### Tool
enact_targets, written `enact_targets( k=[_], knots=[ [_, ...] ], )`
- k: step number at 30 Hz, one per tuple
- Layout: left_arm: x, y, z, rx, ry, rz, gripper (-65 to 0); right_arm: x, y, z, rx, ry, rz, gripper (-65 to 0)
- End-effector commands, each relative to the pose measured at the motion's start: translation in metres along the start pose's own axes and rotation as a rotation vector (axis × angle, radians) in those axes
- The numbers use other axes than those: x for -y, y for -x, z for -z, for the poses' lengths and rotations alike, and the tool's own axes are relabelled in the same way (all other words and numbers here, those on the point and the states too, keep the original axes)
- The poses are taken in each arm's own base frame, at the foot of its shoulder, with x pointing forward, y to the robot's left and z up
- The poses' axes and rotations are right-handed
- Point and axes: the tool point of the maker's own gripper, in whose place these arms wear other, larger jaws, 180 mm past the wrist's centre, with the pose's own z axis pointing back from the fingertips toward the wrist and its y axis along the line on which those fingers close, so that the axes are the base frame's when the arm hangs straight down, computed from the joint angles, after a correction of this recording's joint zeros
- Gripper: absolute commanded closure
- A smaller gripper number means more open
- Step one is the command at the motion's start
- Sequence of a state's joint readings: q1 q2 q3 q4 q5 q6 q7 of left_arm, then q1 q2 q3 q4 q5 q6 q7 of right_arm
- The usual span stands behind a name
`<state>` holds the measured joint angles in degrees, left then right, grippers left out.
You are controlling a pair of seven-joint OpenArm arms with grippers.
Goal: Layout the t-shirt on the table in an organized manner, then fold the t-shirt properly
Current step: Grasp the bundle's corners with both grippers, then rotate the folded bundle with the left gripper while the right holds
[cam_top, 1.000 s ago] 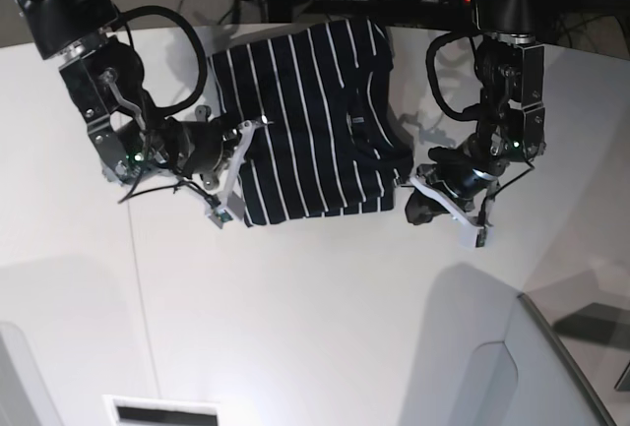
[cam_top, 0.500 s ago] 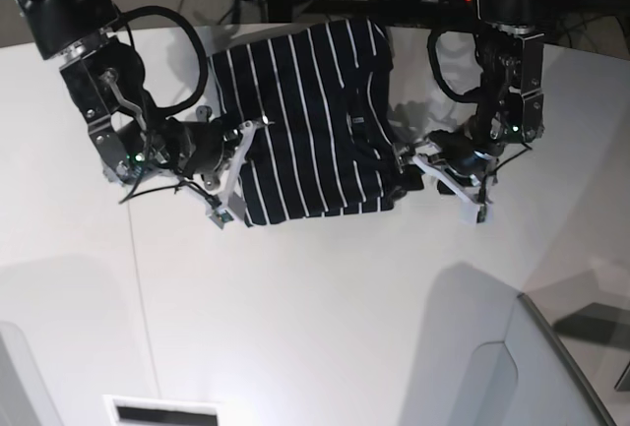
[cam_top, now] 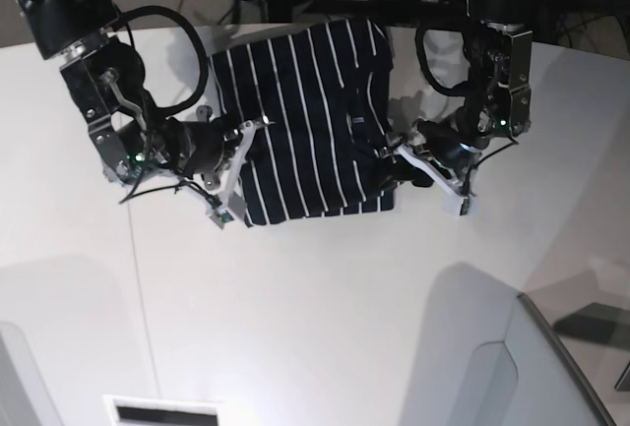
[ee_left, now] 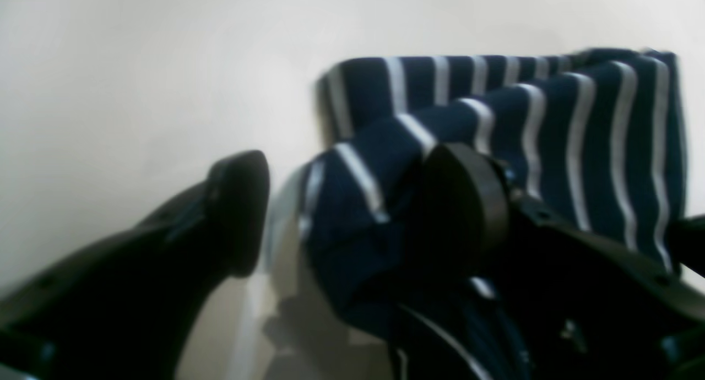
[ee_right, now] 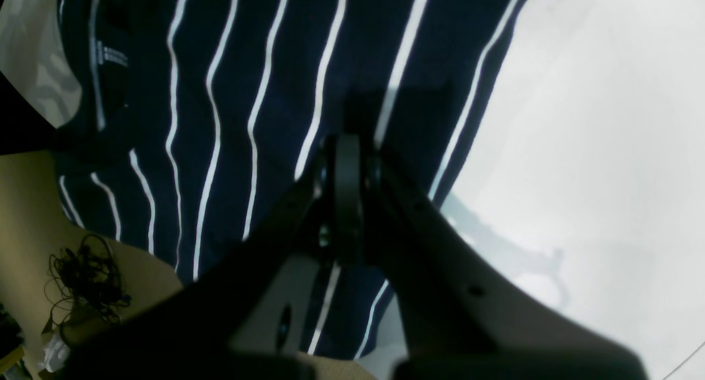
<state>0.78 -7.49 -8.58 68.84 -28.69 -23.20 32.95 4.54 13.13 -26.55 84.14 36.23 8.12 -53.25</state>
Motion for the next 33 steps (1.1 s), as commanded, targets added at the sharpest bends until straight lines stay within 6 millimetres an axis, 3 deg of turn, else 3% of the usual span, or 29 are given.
enact_targets(
  k=[1, 6, 12, 20, 23, 33],
  knots=[
    [0.002, -0.013, 0.0, 0.037, 0.014, 0.006, -40.0, -0.002, -0.015, -0.005, 0.044, -0.011, -0.014, 0.0],
    [0.002, -0.012, 0.002, 0.03, 0.016, 0.003, -29.1, -0.002, -0.015, -0.005, 0.044, -0.011, -0.014, 0.0],
    [0.002, -0.02, 0.001, 0.047, 0.015, 0.008, 0.0, -0.002, -0.015, -0.005, 0.044, -0.011, -0.014, 0.0],
    [0.007, -0.038, 0.004, 0.075, 0.023, 0.033, 0.0, -0.002, -0.015, -0.005, 0.044, -0.011, -0.014, 0.0],
    [0.012, -0.054, 0.004, 0.103, 0.031, 0.053, 0.0, -0.002, -0.015, -0.005, 0.044, -0.011, -0.014, 0.0],
    [0.015, -0.069, 0.005, 0.128, 0.037, 0.064, 0.0, -0.001, -0.016, -0.005, 0.045, -0.008, -0.015, 0.0]
  ],
)
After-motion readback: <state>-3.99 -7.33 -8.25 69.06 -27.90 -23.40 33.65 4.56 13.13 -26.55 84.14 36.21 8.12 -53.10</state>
